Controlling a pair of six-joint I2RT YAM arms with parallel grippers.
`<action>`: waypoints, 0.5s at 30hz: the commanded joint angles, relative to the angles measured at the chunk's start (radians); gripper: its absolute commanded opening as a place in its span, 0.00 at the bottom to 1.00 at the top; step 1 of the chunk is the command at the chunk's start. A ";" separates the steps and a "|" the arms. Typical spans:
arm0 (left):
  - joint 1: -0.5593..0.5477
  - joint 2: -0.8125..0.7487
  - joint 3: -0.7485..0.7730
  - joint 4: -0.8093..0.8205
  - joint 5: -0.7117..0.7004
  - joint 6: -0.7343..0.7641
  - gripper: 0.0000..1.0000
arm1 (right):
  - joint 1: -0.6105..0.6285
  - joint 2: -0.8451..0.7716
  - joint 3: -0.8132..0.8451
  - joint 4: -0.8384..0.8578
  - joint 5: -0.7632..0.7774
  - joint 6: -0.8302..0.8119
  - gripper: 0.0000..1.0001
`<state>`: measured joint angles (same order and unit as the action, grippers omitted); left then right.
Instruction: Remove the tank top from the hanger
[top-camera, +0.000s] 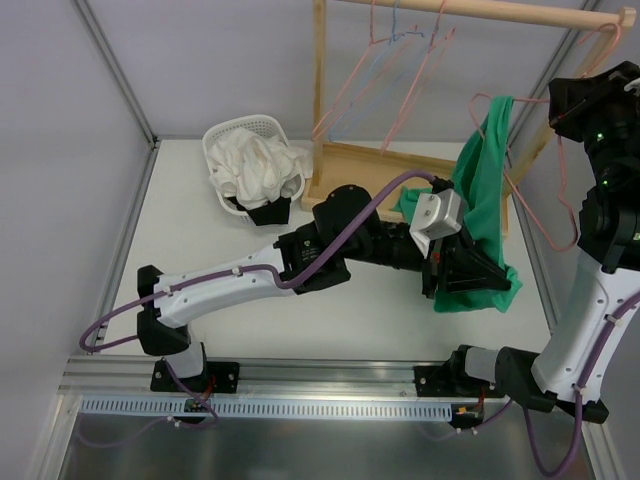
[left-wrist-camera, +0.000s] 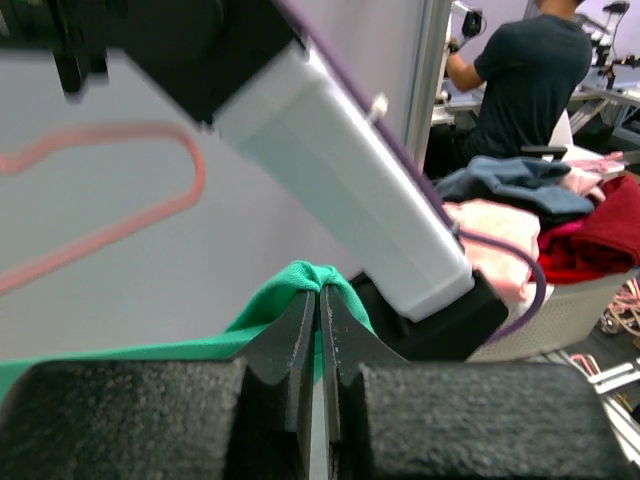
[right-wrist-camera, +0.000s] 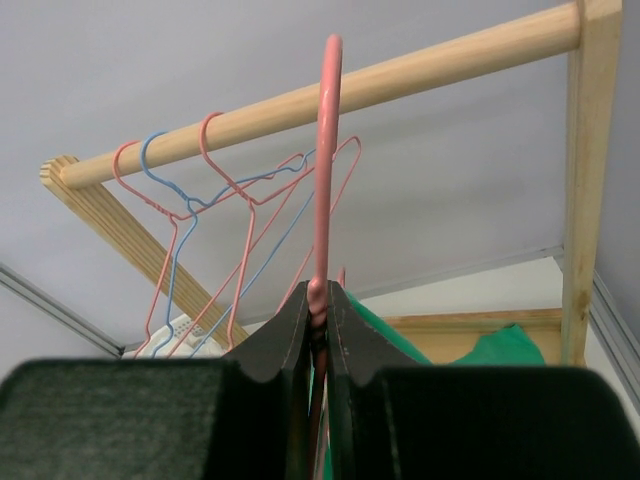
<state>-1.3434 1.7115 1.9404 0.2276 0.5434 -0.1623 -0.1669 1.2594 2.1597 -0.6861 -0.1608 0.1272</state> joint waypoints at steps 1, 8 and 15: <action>-0.013 -0.065 -0.119 0.081 0.007 -0.022 0.00 | -0.003 0.003 0.087 0.086 0.010 0.017 0.00; 0.049 -0.124 -0.296 0.164 -0.129 -0.052 0.00 | -0.003 -0.074 0.068 0.086 0.001 0.089 0.00; 0.099 -0.176 -0.415 0.213 -0.235 -0.074 0.00 | -0.002 -0.216 0.023 0.151 0.003 0.115 0.00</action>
<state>-1.2510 1.6199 1.5528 0.3328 0.3882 -0.2199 -0.1669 1.1130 2.1754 -0.6701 -0.1638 0.2035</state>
